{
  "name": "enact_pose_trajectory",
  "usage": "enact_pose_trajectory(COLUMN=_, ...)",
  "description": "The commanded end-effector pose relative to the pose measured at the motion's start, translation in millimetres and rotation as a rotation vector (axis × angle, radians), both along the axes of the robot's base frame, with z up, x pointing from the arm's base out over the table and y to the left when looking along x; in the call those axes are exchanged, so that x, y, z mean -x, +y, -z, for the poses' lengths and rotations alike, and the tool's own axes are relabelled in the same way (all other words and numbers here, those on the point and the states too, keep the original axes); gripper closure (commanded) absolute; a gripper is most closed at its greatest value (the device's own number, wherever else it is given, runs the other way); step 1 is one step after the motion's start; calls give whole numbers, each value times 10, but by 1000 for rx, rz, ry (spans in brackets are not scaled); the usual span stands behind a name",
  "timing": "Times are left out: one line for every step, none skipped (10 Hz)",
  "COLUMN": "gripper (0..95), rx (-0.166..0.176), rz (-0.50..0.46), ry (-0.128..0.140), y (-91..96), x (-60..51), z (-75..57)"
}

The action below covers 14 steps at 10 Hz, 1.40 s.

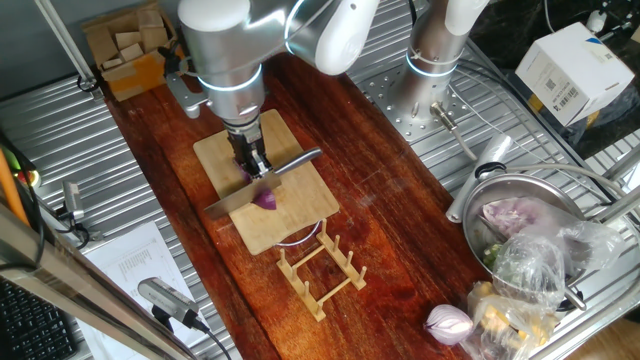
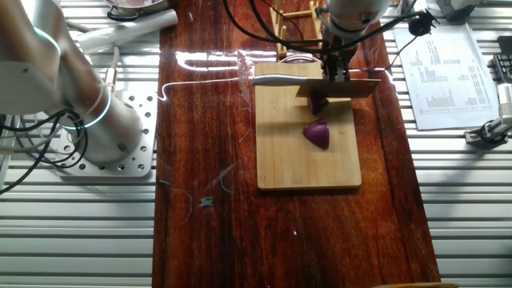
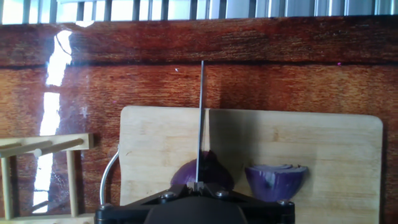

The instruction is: Chop the onions

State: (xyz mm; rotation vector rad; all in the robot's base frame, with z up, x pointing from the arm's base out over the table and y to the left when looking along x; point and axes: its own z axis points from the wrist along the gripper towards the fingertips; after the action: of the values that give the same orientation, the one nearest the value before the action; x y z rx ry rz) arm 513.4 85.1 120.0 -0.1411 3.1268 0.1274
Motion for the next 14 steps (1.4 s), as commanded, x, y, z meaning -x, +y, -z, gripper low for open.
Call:
enact_pose_trajectory(gripper=950, rx=4, rz=-5, ry=-12, y=-17, x=10, z=157)
enact_pose_trajectory(gripper=950, rx=-3, rz=-8, ry=-20, y=-28, x=31, z=226)
enact_pose_trajectory(gripper=950, rx=-2, rz=-9, ry=-19, y=-29, x=35, z=215)
enact_pose_trajectory(gripper=950, rx=-16, rz=-2, ry=-4, y=-28, x=43, z=167)
enact_pose_trajectory(gripper=950, rx=-42, rz=14, ry=-5, y=-29, x=54, z=138)
enact_pose_trajectory(gripper=950, rx=-26, rz=9, ry=-6, y=-29, x=54, z=132)
enact_pose_trajectory(gripper=950, rx=-19, rz=1, ry=-6, y=-31, x=57, z=107)
enact_pose_trajectory(gripper=950, rx=-10, rz=-4, ry=-7, y=-34, x=60, z=85)
enact_pose_trajectory(gripper=950, rx=-12, rz=-4, ry=-7, y=-44, x=64, z=68)
enact_pose_trajectory(gripper=950, rx=-13, rz=-3, ry=-7, y=-47, x=65, z=66)
enact_pose_trajectory(gripper=950, rx=-12, rz=-3, ry=-7, y=-50, x=66, z=64)
enact_pose_trajectory(gripper=950, rx=-12, rz=-4, ry=-6, y=-55, x=68, z=56)
enact_pose_trajectory(gripper=950, rx=-12, rz=-5, ry=-4, y=-55, x=70, z=43)
enact_pose_trajectory(gripper=950, rx=-12, rz=-5, ry=-3, y=-55, x=71, z=34)
